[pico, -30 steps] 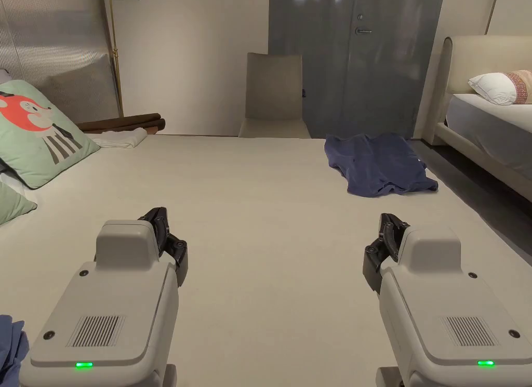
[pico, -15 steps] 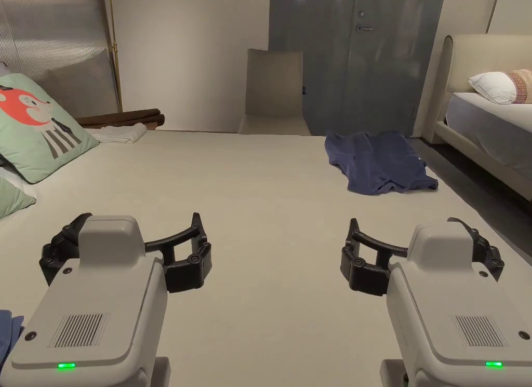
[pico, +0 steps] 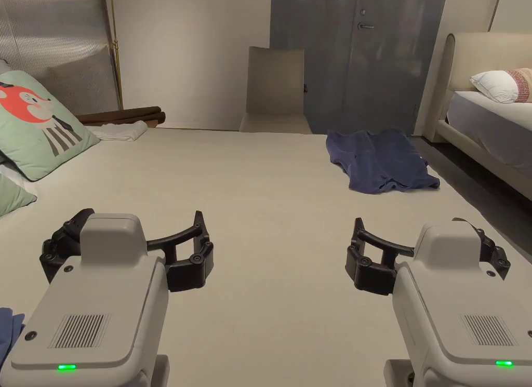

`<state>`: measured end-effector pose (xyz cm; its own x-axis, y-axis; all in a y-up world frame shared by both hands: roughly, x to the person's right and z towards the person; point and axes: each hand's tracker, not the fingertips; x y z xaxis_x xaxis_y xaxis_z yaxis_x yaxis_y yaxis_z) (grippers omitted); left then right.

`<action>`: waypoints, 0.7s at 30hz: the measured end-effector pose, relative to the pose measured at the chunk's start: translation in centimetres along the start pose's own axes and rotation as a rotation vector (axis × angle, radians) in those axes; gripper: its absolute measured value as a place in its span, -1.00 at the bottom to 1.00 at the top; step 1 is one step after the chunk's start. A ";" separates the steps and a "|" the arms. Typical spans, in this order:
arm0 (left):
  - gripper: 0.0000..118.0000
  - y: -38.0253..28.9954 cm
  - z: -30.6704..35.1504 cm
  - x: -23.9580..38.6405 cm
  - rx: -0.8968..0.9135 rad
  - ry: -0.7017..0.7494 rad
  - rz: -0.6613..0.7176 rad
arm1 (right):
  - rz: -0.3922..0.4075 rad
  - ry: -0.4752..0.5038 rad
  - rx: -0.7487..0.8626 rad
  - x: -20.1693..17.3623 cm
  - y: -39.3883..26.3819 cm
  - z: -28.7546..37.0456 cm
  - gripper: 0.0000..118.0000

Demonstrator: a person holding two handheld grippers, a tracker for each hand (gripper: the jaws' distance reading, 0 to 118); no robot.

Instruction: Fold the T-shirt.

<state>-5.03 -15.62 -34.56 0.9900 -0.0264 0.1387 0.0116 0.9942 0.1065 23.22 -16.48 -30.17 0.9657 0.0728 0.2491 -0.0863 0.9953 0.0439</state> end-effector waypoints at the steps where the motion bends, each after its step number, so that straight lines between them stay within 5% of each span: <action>1: 0.97 0.0 0.0 0.0 0.000 -0.002 -0.001 | 0.000 0.001 0.001 0.0 0.0 0.0 0.91; 21: 0.97 0.0 0.2 0.1 0.007 -0.007 -0.004 | -0.001 -0.003 -0.002 0.2 -0.2 0.1 0.91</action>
<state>-4.96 -15.65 -34.37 0.9889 -0.0314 0.1453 0.0148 0.9934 0.1142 23.38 -16.71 -30.01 0.9652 0.0714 0.2516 -0.0845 0.9955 0.0418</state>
